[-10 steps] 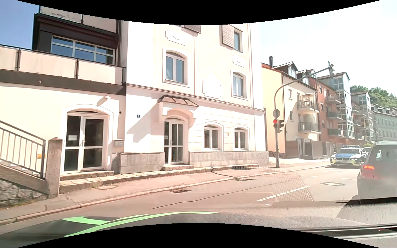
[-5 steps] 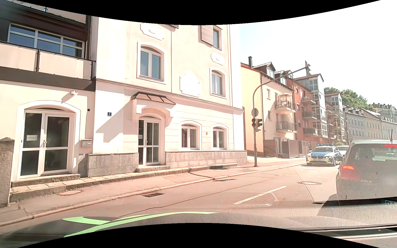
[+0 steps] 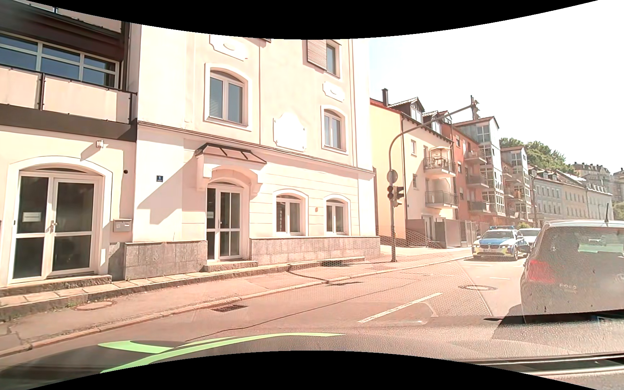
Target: Follow the waypoints while adhering to traffic rules and regulations
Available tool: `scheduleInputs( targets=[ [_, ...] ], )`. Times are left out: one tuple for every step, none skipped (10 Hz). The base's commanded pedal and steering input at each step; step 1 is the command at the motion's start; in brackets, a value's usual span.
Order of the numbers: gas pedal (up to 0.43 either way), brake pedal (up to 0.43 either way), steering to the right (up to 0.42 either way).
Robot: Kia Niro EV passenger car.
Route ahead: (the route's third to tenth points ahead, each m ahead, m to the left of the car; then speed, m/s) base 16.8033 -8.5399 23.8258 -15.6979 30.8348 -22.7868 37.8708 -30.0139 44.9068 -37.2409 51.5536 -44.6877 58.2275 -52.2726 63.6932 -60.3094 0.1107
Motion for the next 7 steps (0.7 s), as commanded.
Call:
scheduleInputs(
  targets=[
    [0.0,0.189,0.804],
    [0.0,0.067,0.804],
    [0.0,0.0,0.804],
    [0.0,0.0,0.804],
    [0.0,0.0,0.804],
    [0.0,0.0,0.804],
    [0.028,0.0,0.804]
  ],
)
